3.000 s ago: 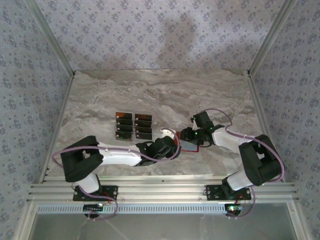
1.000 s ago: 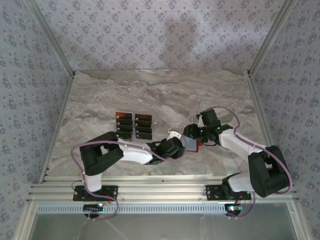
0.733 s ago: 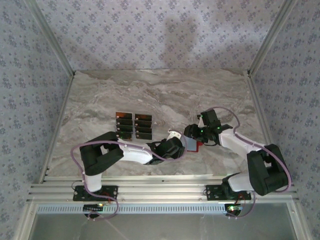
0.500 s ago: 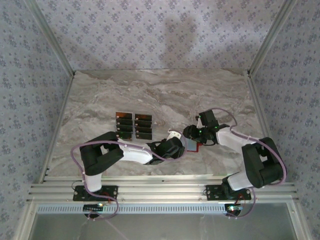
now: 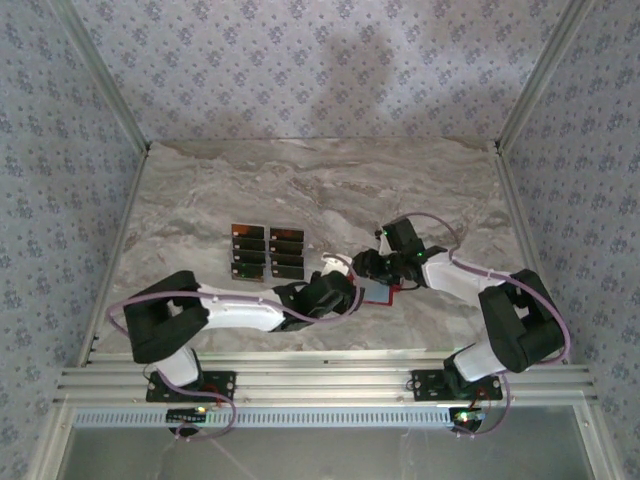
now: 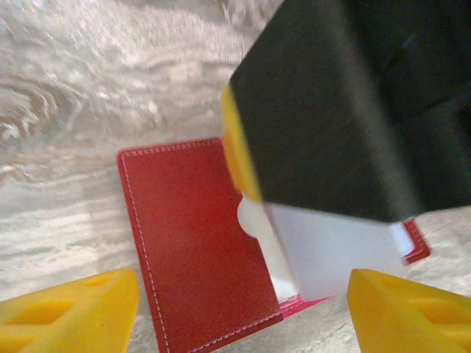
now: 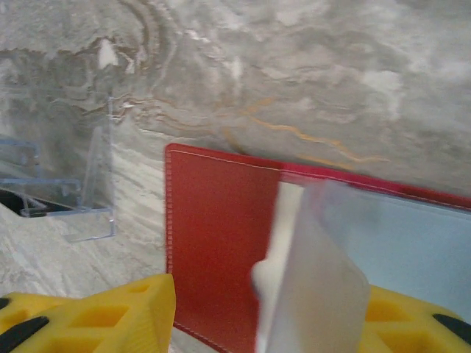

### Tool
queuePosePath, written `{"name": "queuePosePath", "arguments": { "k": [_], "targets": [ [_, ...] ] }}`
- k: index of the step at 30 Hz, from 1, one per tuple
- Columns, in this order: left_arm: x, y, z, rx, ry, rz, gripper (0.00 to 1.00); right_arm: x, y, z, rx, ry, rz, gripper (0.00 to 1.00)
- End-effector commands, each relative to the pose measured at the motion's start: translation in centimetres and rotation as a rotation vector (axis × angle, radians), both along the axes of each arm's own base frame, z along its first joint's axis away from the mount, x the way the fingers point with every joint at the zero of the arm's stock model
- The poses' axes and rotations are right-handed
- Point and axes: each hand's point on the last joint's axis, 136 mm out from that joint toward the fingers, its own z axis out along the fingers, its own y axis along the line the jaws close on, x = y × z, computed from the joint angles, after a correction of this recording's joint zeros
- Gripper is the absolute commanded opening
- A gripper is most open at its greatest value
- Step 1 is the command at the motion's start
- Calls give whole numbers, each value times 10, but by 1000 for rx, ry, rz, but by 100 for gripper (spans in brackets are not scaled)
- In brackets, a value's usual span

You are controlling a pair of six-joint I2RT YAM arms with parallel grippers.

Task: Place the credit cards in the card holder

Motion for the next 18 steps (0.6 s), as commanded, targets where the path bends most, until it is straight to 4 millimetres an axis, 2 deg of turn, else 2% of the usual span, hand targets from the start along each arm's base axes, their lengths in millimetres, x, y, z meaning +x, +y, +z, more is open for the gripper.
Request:
{"name": "queuePosePath", "arguments": {
  "k": [1,8,16,18],
  "targets": [
    [2,12,21,-25,-34,51,76,4,10,2,-9,6,-3,52],
    [8,40,51,-30,-85,144,78,4,32,-7,-35,23,38,52],
    [19,82,61,-53,-50,265,79,-3,44,-29,-83,75,70,52],
    [24,95,67,-60,-45,300,81,-5,46,-27,-82,77,80,52]
  ]
}}
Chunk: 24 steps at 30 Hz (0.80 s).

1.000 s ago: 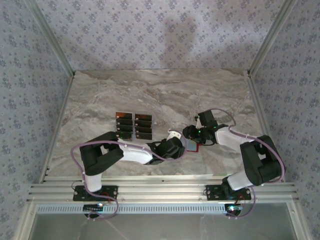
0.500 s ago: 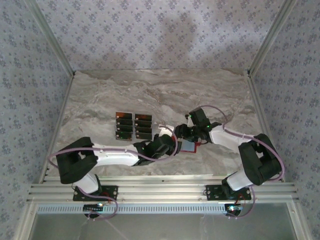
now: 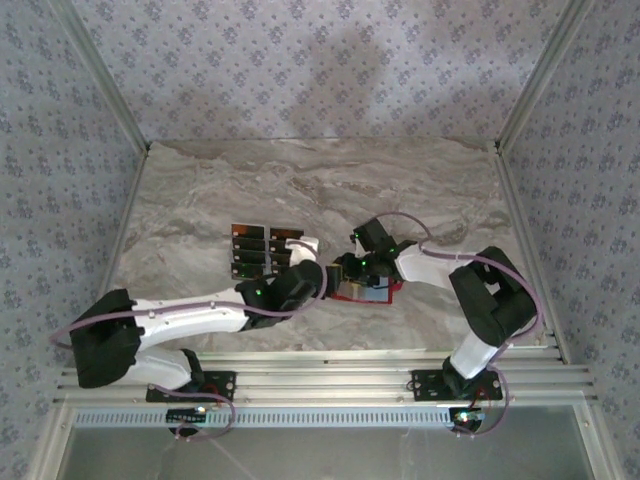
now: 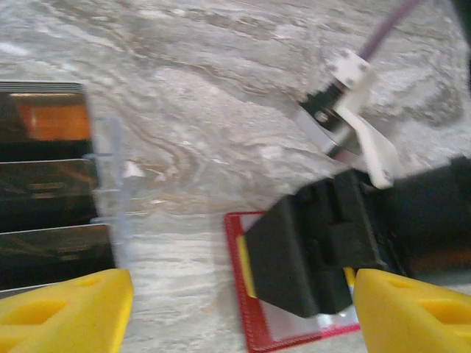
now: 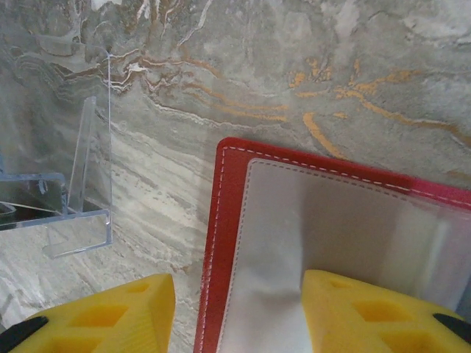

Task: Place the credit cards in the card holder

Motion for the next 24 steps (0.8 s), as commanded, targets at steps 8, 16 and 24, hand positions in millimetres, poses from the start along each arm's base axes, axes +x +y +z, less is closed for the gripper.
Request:
{"name": "queuePosePath", "arguments": {
  "k": [8,16,24],
  "targets": [
    [36,104,33,-37,42,236,87,14,6,62,-9,-107,33,52],
    [67,203,23,-194,142,449,100,22,31,69,-67,-140,120,52],
    [90,221,-2,-355,235,441,100,10,59,46,-176,-168,227,60]
  ]
}}
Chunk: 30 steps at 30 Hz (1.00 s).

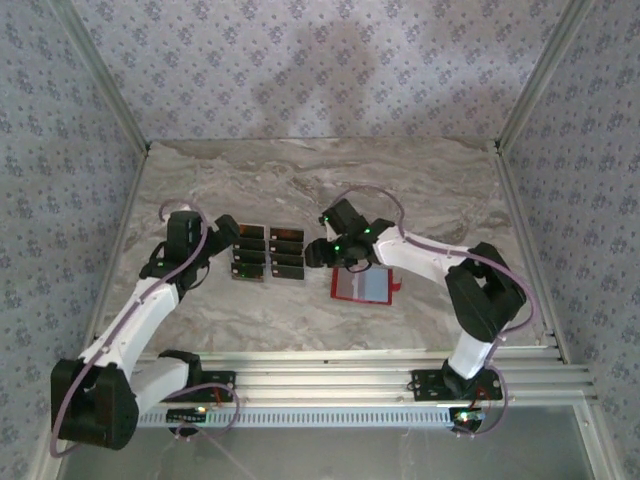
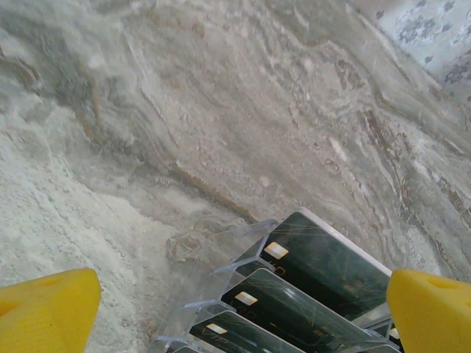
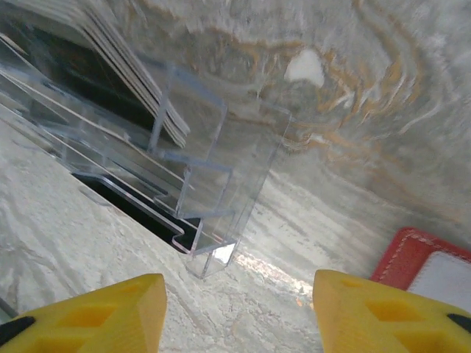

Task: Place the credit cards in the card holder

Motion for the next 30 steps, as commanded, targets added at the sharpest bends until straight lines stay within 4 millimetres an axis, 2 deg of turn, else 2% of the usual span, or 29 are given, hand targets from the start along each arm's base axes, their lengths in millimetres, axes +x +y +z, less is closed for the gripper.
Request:
{"name": "queuePosePath", "arguments": {
  "k": [1,4,5,13,30],
  "targets": [
    [7,-23,-2,-124,-24,-105,100,-8,1,-12,-102,-26,44,61],
    [14,-29,-5,-154,-60,-120,100,-14,4,-22,-151,-43,60,62],
    [15,-30,-7,-164,-73,-120,100,-10,12,-15,-139,-62,62,62],
    [26,-30,-21,-160,-99,-117,100,-9,25,-32,-156,-55,72,62],
    [43,-43,-42,-187,-90,-165,100,13,18,-44,-178,-51,3,60]
  ]
}}
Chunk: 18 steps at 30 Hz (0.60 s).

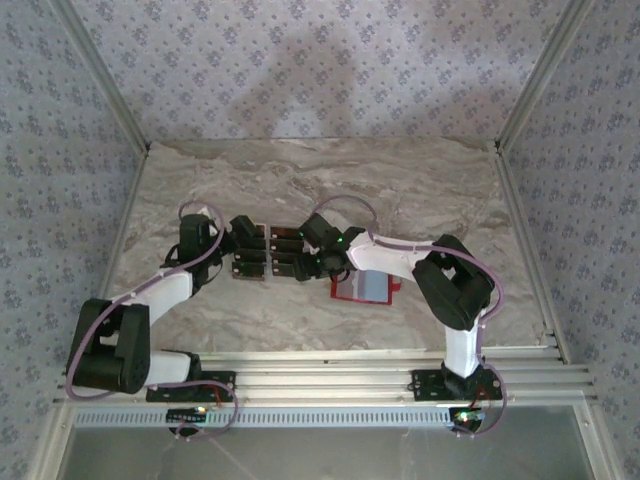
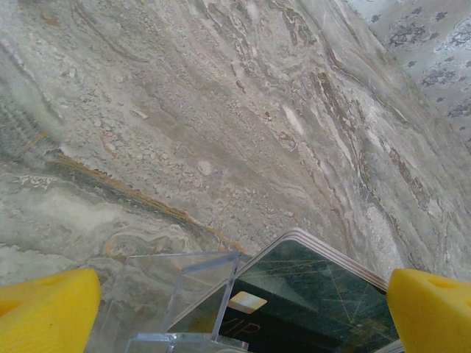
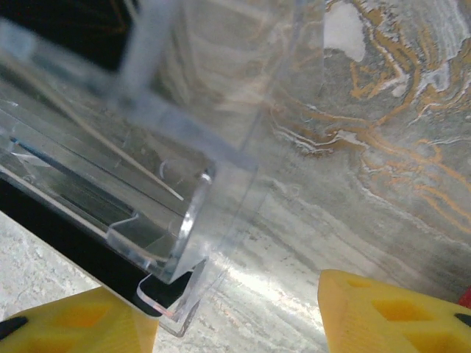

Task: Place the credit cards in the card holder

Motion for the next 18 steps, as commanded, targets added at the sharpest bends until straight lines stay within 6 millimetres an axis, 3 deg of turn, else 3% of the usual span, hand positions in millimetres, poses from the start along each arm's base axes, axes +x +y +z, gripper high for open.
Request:
{"name": "queuePosePath", "arguments": {
  "k": [1,18],
  "targets": [
    [5,-6,3,-23,-28,-30,100,14,-3,-2,-13,-11,-41,60],
    [24,-52,3,-25,-41,-130,100,44,-34,-1,-27,-10,-114,59]
  ]
}}
